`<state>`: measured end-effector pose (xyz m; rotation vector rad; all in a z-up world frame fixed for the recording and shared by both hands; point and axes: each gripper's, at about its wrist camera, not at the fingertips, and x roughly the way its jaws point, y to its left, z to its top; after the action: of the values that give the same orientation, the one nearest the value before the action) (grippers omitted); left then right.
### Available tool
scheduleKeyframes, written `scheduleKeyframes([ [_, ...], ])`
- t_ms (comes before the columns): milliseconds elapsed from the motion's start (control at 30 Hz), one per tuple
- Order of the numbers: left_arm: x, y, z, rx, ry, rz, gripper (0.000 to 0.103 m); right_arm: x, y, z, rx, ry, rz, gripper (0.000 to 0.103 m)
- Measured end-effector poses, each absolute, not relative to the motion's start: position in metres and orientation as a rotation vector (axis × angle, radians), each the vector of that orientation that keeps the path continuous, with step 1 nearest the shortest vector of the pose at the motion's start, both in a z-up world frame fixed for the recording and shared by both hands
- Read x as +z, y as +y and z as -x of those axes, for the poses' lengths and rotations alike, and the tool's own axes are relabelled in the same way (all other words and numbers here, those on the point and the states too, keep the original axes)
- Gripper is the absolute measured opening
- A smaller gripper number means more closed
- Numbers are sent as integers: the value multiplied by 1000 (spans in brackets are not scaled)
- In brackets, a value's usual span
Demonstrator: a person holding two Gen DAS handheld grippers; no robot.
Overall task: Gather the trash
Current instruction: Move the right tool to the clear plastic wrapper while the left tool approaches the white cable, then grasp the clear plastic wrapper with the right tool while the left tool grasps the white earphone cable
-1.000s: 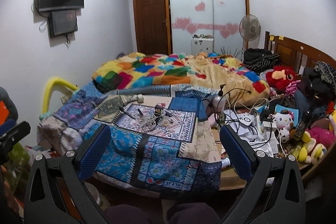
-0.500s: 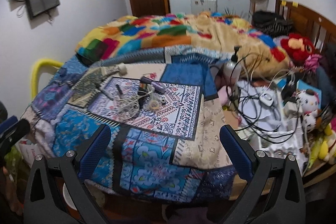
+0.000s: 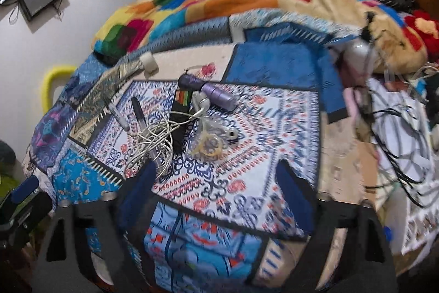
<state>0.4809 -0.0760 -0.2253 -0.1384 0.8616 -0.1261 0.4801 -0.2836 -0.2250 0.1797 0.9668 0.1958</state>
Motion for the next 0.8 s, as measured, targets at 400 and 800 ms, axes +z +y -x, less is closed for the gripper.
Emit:
scheduleKeyframes([
  [400, -249, -98, -498, -228, 934, 167, 76, -250, -267, -510, 220, 1003, -120, 25],
  [800, -267, -150, -539, -323, 971, 67, 66, -240, -310, -479, 169, 1001, -156, 23],
])
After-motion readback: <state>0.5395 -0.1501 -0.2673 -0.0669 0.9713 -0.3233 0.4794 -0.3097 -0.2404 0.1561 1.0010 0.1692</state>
